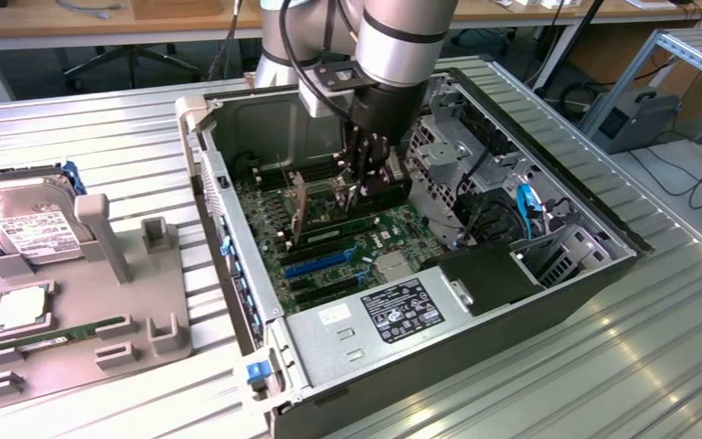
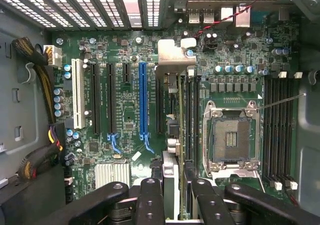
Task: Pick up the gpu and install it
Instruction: 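Insert the gpu into the slot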
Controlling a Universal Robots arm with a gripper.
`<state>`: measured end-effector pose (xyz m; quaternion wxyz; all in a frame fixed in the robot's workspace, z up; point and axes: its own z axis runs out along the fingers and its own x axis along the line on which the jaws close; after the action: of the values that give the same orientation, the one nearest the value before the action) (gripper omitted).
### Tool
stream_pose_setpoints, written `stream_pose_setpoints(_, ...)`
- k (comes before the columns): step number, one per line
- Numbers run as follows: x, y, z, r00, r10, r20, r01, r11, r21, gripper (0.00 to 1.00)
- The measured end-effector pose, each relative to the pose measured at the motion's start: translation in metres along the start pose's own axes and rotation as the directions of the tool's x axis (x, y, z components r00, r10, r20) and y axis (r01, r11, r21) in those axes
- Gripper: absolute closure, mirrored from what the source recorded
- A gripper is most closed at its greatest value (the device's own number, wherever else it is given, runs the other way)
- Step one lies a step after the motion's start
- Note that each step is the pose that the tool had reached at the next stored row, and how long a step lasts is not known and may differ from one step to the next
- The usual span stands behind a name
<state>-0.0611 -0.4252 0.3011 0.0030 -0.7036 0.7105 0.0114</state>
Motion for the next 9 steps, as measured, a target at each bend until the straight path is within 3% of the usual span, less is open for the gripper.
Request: stream_pose_setpoints(9,0.0061,0.0022,0.001,1.0,0.0,-0.0032,0.0,1.0,0.0001,0.73)
